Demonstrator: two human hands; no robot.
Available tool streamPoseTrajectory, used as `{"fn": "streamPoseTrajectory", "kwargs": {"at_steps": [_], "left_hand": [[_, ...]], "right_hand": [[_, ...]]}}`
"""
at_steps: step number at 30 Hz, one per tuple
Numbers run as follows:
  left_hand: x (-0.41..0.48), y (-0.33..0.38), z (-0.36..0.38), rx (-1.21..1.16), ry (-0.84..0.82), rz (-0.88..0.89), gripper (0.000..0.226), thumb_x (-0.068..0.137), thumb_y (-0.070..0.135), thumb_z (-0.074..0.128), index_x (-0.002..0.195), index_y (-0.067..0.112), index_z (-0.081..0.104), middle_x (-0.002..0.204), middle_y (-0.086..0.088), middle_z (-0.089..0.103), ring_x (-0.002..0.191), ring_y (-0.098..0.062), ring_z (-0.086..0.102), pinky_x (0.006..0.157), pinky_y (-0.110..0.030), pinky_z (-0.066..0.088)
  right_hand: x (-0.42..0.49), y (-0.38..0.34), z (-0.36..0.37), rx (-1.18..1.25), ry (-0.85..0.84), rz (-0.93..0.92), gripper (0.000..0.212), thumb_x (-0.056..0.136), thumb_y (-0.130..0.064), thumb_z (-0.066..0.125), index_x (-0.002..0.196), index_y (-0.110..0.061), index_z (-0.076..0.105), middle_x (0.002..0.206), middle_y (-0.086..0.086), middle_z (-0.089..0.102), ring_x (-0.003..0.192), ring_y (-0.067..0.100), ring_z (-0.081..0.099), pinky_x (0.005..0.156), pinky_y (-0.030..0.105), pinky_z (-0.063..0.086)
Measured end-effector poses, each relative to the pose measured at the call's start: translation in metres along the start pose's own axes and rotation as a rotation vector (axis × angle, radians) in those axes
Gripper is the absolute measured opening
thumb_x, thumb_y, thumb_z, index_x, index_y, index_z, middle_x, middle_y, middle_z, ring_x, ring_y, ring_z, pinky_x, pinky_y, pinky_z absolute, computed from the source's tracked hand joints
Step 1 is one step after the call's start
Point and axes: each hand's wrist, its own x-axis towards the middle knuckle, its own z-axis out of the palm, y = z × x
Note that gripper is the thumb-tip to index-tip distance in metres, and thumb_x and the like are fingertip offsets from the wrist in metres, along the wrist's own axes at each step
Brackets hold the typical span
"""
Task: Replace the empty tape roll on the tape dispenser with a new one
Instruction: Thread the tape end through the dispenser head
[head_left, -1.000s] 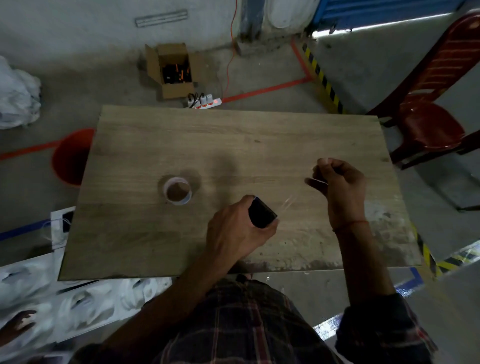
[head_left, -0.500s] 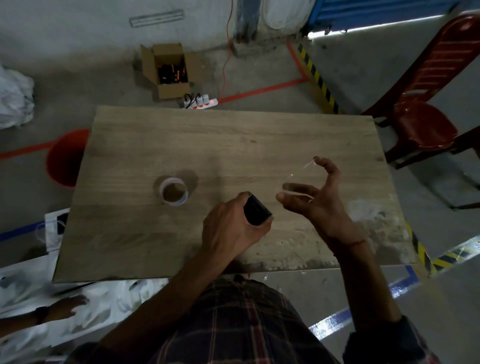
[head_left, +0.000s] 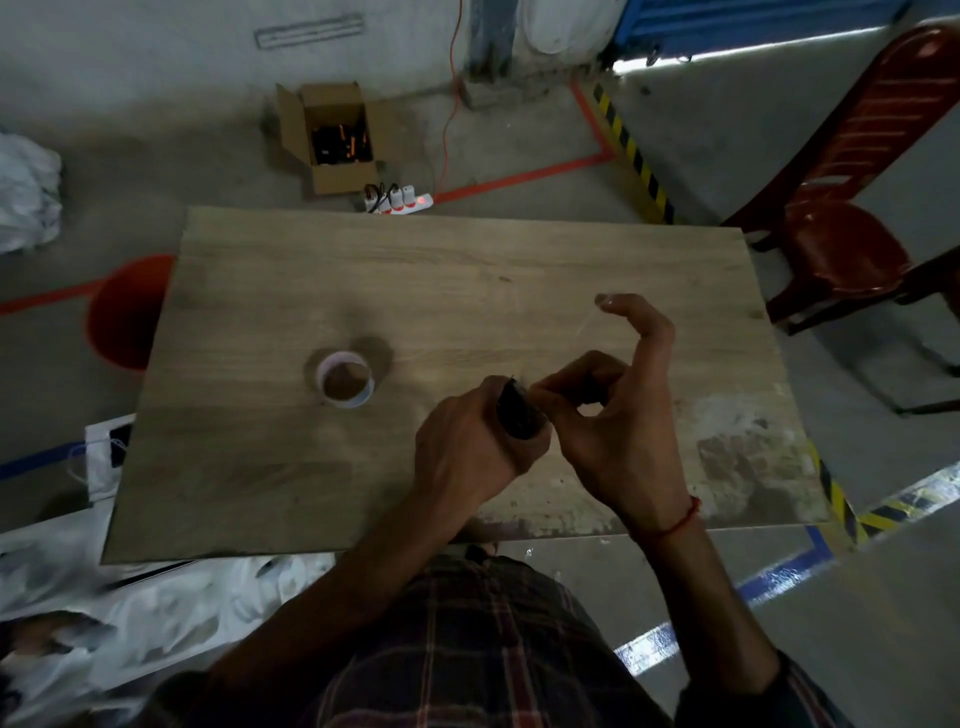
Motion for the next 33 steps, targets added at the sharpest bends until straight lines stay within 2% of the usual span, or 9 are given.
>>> {"fn": "streamPoseTrajectory", "kwargs": {"at_steps": [3,5,10,12,14,17,23,28,33], "left_hand": [[0.001,0.0,0.002,0.007,0.02,0.029,0.059,0.07,0.066,0.03,0.108,0.03,0.056,0.072,0.012,0.057,0.067,-0.016,0.063,0.061,-0.028,0.049],[0.003,-0.002,0.003,0.008,0.032,0.035,0.059,0.068,0.067,0.03,0.106,0.031,0.058,0.07,0.013,0.059,0.064,-0.013,0.063,0.062,-0.03,0.054],[0.001,-0.001,0.0,0.009,0.035,0.023,0.064,0.066,0.069,0.029,0.109,0.031,0.057,0.075,0.01,0.064,0.065,-0.011,0.058,0.059,-0.026,0.044],[0.001,-0.002,-0.001,0.001,0.017,-0.003,0.057,0.072,0.072,0.039,0.109,0.032,0.057,0.077,0.011,0.063,0.071,-0.011,0.061,0.06,-0.025,0.041],[0.0,-0.003,-0.001,-0.027,0.001,-0.034,0.051,0.074,0.071,0.056,0.108,0.034,0.058,0.086,0.011,0.068,0.08,-0.014,0.065,0.063,-0.025,0.043],[-0.001,-0.002,0.0,-0.039,0.031,0.0,0.057,0.073,0.07,0.064,0.116,0.034,0.058,0.101,0.009,0.074,0.094,-0.015,0.069,0.066,-0.022,0.044],[-0.005,-0.003,0.0,-0.106,0.108,0.082,0.066,0.075,0.066,0.067,0.127,0.027,0.056,0.108,0.005,0.073,0.097,-0.017,0.069,0.076,-0.027,0.056],[-0.008,-0.006,0.0,-0.176,0.131,0.124,0.072,0.072,0.07,0.065,0.13,0.029,0.055,0.109,0.006,0.072,0.098,-0.011,0.068,0.083,-0.032,0.059],[-0.011,-0.012,0.002,-0.272,0.162,0.104,0.071,0.071,0.062,0.075,0.131,0.026,0.06,0.111,0.005,0.074,0.097,-0.008,0.068,0.083,-0.02,0.055]], "right_hand": [[0.001,-0.007,0.004,-0.018,-0.035,-0.036,0.076,0.08,0.005,0.074,0.136,-0.019,0.028,0.069,0.0,0.069,0.066,0.014,0.07,0.067,0.032,0.06],[0.0,-0.01,0.006,-0.033,-0.059,-0.069,0.072,0.082,-0.003,0.072,0.134,-0.023,0.028,0.071,-0.004,0.069,0.066,0.012,0.07,0.067,0.029,0.06],[0.005,-0.007,0.006,-0.04,-0.061,-0.099,0.076,0.079,0.004,0.076,0.135,-0.018,0.029,0.072,-0.005,0.069,0.068,0.009,0.07,0.069,0.024,0.059],[0.011,-0.002,0.003,-0.016,-0.027,-0.075,0.077,0.077,0.008,0.076,0.135,-0.011,0.03,0.07,-0.002,0.069,0.067,0.01,0.071,0.07,0.021,0.058],[0.019,0.004,-0.003,0.03,0.022,-0.017,0.078,0.075,0.01,0.077,0.134,-0.009,0.029,0.069,0.004,0.069,0.067,0.013,0.072,0.071,0.027,0.06],[0.03,0.014,-0.011,0.142,0.044,0.075,0.079,0.075,0.012,0.076,0.132,-0.011,0.027,0.072,0.016,0.071,0.067,0.02,0.074,0.074,0.035,0.062],[0.04,0.037,-0.017,0.399,0.046,0.25,0.074,0.077,0.013,0.074,0.125,-0.021,0.029,0.069,0.007,0.07,0.075,0.035,0.072,0.074,0.041,0.061],[0.039,0.059,-0.005,0.591,0.02,0.565,0.071,0.078,0.017,0.068,0.127,-0.02,0.03,0.073,0.006,0.07,0.076,0.026,0.072,0.076,0.039,0.057],[0.027,0.067,0.018,0.612,0.014,0.64,0.069,0.079,0.023,0.063,0.127,-0.015,0.03,0.075,0.011,0.063,0.069,0.02,0.071,0.067,0.03,0.061]]}}
